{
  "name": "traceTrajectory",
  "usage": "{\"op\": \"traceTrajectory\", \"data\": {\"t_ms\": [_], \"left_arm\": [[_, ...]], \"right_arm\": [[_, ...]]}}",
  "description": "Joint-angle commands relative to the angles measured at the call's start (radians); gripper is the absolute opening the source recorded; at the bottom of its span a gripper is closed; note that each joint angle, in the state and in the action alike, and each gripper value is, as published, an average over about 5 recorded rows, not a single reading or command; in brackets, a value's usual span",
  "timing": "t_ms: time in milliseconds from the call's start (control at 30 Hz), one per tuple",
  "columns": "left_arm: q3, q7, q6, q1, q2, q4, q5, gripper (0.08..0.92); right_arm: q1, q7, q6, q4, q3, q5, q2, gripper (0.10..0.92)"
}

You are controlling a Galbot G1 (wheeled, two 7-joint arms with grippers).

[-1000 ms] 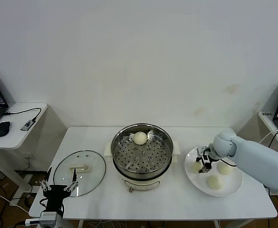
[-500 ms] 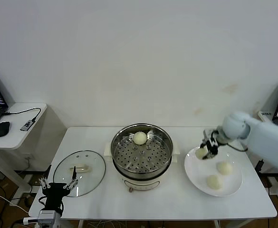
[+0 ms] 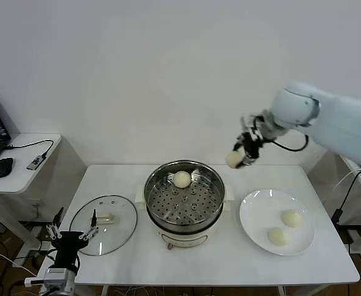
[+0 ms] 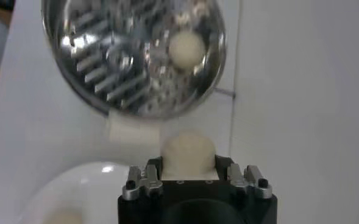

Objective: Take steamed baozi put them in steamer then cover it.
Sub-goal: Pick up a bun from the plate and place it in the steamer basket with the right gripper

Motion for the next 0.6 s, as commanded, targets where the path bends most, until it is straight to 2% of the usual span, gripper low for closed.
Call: {"op": "traceTrajectory", "data": {"t_ms": [33,233,600], "left_arm": [[-0.004,-0.001,0.0,0.001,0.0,-0.003,-0.003,0.823],[-0.015,0.0,0.0,0.005,-0.007,-0.009,-0.003,0.823],[-0.026,-0.001,-0.001,0.003,-0.012,-0.014,-0.004,0.823]], "right_arm": [[0.013,0.053,-0.097,-0.013,-0.04,0.155,0.222,0.551],[-0.118,0.083,-0.147,-0.072,-0.03,0.142,0.326,0.551],[-0.253,0.108,-0.156,-0.191,-0.009,0.079,0.41,0.556]]}}
